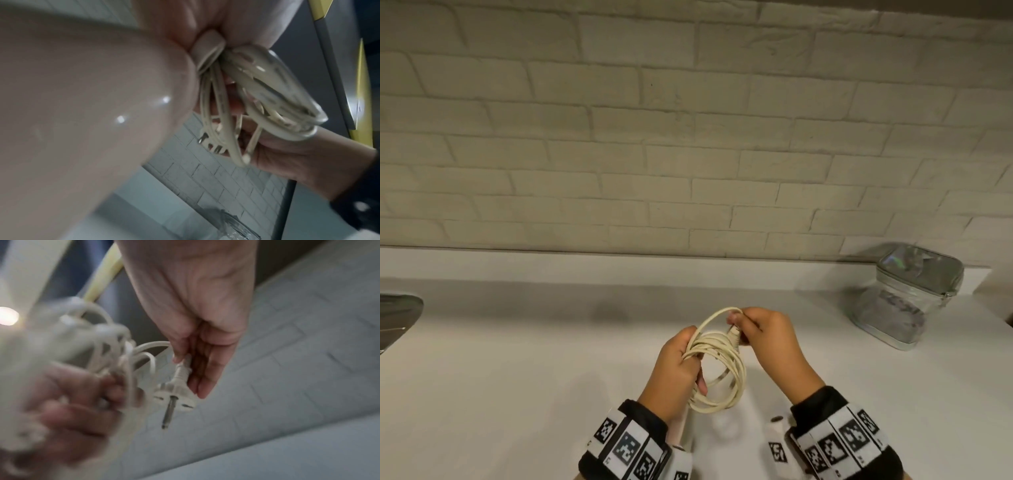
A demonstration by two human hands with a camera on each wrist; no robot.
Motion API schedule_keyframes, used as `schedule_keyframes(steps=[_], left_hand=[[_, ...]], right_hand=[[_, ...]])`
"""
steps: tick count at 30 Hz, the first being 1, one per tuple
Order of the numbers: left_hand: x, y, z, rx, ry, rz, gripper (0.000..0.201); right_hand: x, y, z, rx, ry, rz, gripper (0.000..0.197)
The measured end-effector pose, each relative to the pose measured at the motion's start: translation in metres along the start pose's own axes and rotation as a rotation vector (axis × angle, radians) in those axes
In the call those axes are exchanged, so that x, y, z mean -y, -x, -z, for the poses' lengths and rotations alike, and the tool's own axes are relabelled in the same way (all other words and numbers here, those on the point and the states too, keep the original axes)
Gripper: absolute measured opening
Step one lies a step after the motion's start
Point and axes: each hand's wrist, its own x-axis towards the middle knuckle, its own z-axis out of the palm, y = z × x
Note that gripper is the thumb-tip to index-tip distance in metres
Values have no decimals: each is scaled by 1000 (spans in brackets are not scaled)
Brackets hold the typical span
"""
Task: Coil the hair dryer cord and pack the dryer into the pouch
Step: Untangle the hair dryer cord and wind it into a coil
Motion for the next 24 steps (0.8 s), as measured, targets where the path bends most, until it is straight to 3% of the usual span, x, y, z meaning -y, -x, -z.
schedule_keyframes(steps=[3,12,14,16,19,22,24], left_hand=[[5,-5,2,-48,-9,3,19],[9,-19,4,-156,-54,30,20],[9,-20,4,-154,-64,35,30],[10,-21,5,-168,-83,26,34],[10,-21,9,-175,-61,66,42],[11,-21,23,-189,-115,84,37],[12,-20,32,-192,-122,100,32]], right_hand=[[6,11,-6,82,-332,-151,25],[1,22,-9,543,-633,-291,51],[4,24,-10,595,-570,-222,35],[6,24,-15,540,-439,-185,15],[2,23,-14,500,-161,-172,27],[2,22,4,673,-26,-205,49],[8,20,22,746,18,-171,45]])
